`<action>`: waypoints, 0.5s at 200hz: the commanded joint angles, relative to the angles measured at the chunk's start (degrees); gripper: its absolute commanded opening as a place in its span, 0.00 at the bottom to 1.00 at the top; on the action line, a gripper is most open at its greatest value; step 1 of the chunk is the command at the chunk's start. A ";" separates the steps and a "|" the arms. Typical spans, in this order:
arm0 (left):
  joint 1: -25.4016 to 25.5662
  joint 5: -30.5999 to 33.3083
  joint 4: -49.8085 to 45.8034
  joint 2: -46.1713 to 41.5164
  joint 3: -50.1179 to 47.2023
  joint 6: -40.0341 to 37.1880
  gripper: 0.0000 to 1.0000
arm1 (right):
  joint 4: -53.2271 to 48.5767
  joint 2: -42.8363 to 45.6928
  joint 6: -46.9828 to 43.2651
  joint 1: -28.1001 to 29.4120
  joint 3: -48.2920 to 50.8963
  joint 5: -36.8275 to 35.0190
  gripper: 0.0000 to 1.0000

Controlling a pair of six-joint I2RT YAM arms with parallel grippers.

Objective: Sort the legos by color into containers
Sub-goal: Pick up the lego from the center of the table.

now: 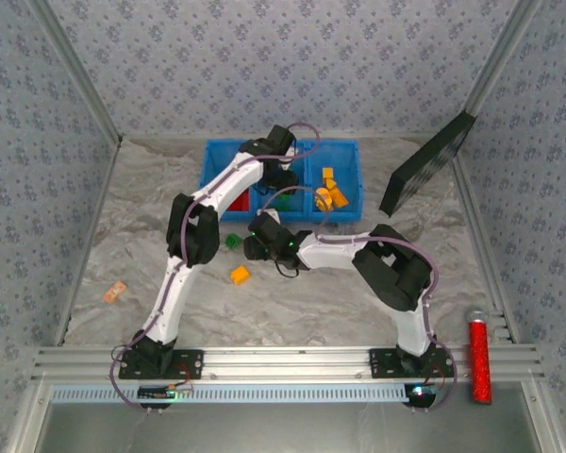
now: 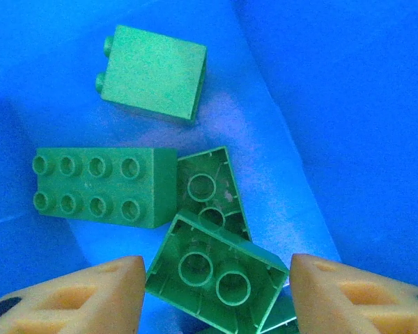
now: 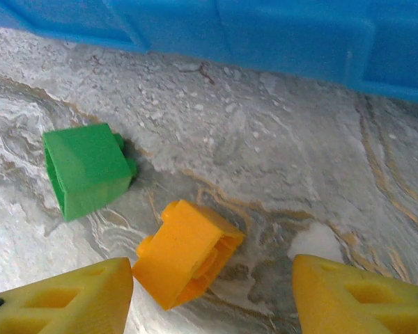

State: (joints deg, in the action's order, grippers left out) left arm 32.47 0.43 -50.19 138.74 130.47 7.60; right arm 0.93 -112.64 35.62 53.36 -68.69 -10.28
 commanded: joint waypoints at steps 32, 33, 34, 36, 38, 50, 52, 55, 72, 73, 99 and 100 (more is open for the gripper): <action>0.31 -1.11 -0.10 -7.45 -1.98 1.11 0.59 | -4.08 -4.35 0.83 -0.63 -6.48 1.64 0.65; 0.31 -1.12 -0.13 -7.49 -1.98 1.15 0.59 | -4.17 -4.43 0.80 -0.72 -6.60 1.66 0.65; 0.36 -1.12 -0.15 -7.50 -1.98 1.13 0.59 | -4.27 -4.52 0.83 -0.72 -6.75 1.71 0.65; 0.39 -1.19 -0.16 -7.56 -1.93 1.11 0.59 | -4.44 -4.69 0.85 -0.72 -6.91 1.77 0.65; 0.40 -1.17 -0.17 -7.59 -1.97 1.11 0.59 | -4.73 -4.87 0.86 -0.74 -7.17 1.76 0.65; 0.40 -1.36 -0.23 -7.99 -1.89 1.23 0.59 | -6.33 -5.92 0.86 -0.76 -8.62 1.85 0.65; 0.40 -1.38 -0.25 -8.10 -1.89 1.20 0.59 | -6.59 -6.10 0.86 -0.73 -8.82 1.89 0.65; 0.34 -1.39 -0.25 -8.09 -1.89 1.20 0.59 | -6.90 -6.32 0.86 -0.73 -8.99 1.93 0.65; 0.40 -1.48 -0.34 -8.72 -1.89 1.19 0.59 | -8.29 -7.06 0.86 -0.63 -9.71 1.82 0.65; 0.40 -1.48 -0.34 -8.78 -1.89 1.24 0.59 | -8.35 -7.06 0.81 -0.67 -9.71 1.79 0.65; 0.38 -1.42 -0.17 -10.64 -2.55 0.93 0.60 | -9.07 -7.14 0.86 -0.78 -9.00 0.72 0.61; 0.39 -1.36 -0.17 -10.75 -2.57 0.93 0.60 | -9.09 -7.15 0.86 -0.75 -8.96 0.71 0.60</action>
State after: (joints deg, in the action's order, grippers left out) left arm 32.62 -0.40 -50.04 132.11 128.33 8.21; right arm -4.29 -118.78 35.62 52.88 -76.77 -8.80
